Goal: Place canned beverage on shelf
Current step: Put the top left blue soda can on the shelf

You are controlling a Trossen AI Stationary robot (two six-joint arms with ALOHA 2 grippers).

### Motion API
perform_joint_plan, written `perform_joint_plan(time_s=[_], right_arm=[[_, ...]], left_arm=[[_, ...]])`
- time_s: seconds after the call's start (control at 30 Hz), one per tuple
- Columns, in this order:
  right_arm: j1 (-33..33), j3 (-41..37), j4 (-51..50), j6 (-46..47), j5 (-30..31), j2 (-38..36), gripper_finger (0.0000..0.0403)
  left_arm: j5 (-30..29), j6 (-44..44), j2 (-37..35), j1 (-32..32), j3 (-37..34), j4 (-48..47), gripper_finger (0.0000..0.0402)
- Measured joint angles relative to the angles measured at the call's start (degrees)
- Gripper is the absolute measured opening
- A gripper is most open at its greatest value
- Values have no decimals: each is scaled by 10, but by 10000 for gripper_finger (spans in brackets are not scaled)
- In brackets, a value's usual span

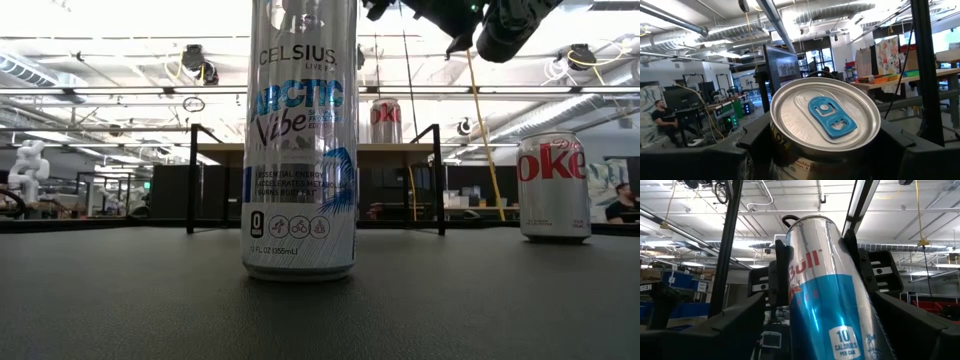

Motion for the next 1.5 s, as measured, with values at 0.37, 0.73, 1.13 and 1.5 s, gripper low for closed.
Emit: perform_joint_plan(time_s=[0.37,0.73,1.13,1.5], right_arm=[[-31,0,11,33,1,0,345],[-51,0,8,35,-98,-48,345],[-53,0,-22,127,-224,-175,345],[-53,0,-203,189,-224,-270,345]], left_arm=[[1,0,-14,0,0,-22,240],[-48,30,-62,15,0,-138,240],[-15,-29,-65,145,0,-207,240],[109,-82,-59,262,0,-229,240]])
